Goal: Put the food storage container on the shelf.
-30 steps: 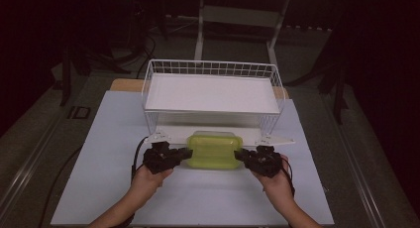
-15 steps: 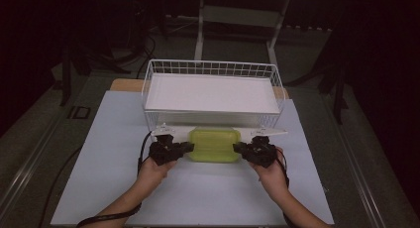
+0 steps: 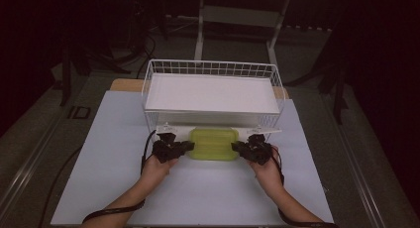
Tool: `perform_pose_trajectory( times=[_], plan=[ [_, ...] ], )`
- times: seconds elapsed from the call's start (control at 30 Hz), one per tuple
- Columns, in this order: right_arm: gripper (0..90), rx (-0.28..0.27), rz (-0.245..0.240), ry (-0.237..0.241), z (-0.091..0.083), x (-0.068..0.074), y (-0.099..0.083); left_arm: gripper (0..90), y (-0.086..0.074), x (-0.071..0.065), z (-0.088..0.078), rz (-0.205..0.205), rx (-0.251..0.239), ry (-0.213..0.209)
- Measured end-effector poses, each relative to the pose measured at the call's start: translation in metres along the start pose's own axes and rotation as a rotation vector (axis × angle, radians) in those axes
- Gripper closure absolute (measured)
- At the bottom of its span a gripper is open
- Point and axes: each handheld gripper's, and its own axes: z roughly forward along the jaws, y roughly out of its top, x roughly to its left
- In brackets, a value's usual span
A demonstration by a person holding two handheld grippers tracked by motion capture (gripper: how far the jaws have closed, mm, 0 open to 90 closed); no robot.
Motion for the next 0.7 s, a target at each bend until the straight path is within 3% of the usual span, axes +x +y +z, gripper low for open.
perform_pose_trajectory(
  times=[0.23,0.53,0.7],
  plan=[
    [77.0,-0.006,0.004,-0.02,0.007,-0.005,0.003,80.7,0.003,0.005,0.007,-0.024,-0.011,-0.001],
    [75.9,-0.017,0.04,-0.034,0.014,-0.014,0.001,79.7,0.008,0.005,0.01,-0.006,-0.045,0.01],
    [74.8,-0.034,0.038,-0.054,0.016,-0.013,0.005,77.5,0.007,0.006,0.013,0.009,-0.081,0.031]
  ],
)
